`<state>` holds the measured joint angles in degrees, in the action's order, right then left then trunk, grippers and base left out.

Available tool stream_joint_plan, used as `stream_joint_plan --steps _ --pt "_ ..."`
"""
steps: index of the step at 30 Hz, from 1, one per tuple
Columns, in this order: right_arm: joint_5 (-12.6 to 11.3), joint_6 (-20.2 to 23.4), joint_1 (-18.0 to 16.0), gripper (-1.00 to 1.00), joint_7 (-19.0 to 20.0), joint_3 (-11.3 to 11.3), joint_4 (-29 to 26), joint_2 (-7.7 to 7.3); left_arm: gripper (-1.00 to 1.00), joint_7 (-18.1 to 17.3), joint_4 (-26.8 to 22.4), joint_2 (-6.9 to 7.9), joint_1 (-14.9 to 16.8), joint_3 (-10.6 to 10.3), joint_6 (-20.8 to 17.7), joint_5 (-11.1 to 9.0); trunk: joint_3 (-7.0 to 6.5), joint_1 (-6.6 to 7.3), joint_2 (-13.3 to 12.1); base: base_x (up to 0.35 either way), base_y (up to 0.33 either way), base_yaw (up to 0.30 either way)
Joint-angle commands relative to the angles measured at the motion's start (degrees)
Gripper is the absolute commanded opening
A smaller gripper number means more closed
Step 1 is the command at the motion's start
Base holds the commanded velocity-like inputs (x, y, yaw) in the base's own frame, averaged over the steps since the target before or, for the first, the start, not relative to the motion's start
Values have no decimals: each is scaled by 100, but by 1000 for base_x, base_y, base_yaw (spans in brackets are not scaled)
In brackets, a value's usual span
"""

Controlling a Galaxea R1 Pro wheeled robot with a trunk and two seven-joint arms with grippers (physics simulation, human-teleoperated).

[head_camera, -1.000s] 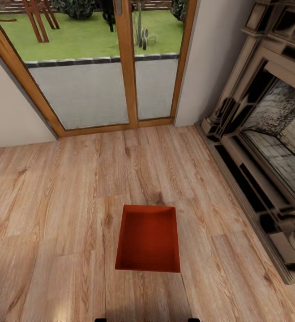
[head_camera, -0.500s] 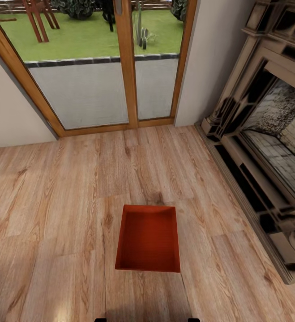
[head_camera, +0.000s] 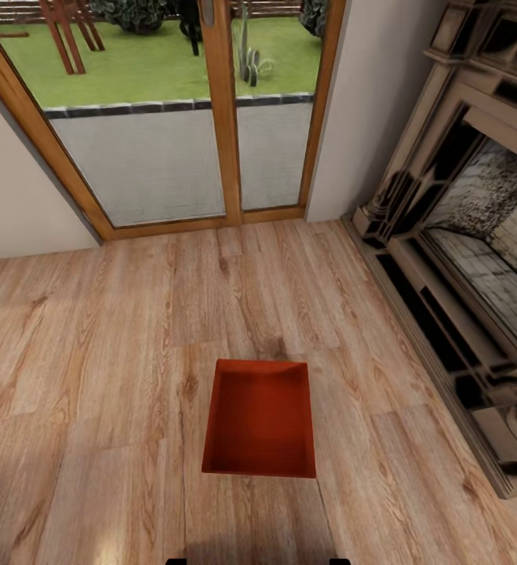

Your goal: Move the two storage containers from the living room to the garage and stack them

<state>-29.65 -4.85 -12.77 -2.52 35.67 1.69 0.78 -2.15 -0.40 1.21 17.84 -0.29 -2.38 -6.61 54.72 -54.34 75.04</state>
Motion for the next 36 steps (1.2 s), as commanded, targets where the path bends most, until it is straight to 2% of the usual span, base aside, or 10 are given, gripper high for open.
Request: stream_joint_plan --steps 1,8,12,16,21,26,27,28,31,36 --pt "-48 -33 -5 100 -11 50 17 7 100 -22 -4 2 1 -6 -25 -60 3 0 2 0 0 0" --pt "-48 -13 -7 100 -72 97 -58 -1 100 -29 -44 -34 1 14 -18 -68 3 0 2 0 0 0" --pt "-49 -14 -7 100 -71 94 -289 -95 100 -26 -140 -8 1 18 -21 -86 3 0 2 0 0 0" --pt "-49 61 12 100 -65 85 -839 -372 100 -57 -1027 72 1 34 -79 -98 3 0 2 0 0 0" --pt "-56 691 -37 100 -82 56 -1610 -783 100 -52 -2217 84 3 45 -402 -64 3 0 2 0 0 0" --pt "-58 976 -358 100 -244 31 -2569 -1265 100 -29 -3833 66 8 38 -1141 -44 3 0 2 0 0 0" --pt "-56 1011 -513 100 -329 29 -2689 -1311 100 -22 -4271 63 15 38 -1320 -43 3 0 2 0 0 0" --pt "-58 1203 -878 100 -497 28 -2785 -1322 100 -4 -4898 32 47 38 -1755 -42 3 0 2 0 0 0" --pt "-62 1344 -1314 100 -597 27 -2823 -1306 100 103 -5107 13 97 38 -2235 -47 3 0 2 0 0 0" --pt "-67 1384 -1760 100 -742 27 -2830 -1265 100 134 -5143 -156 355 15 -2413 -40 3 0 2 0 0 0"
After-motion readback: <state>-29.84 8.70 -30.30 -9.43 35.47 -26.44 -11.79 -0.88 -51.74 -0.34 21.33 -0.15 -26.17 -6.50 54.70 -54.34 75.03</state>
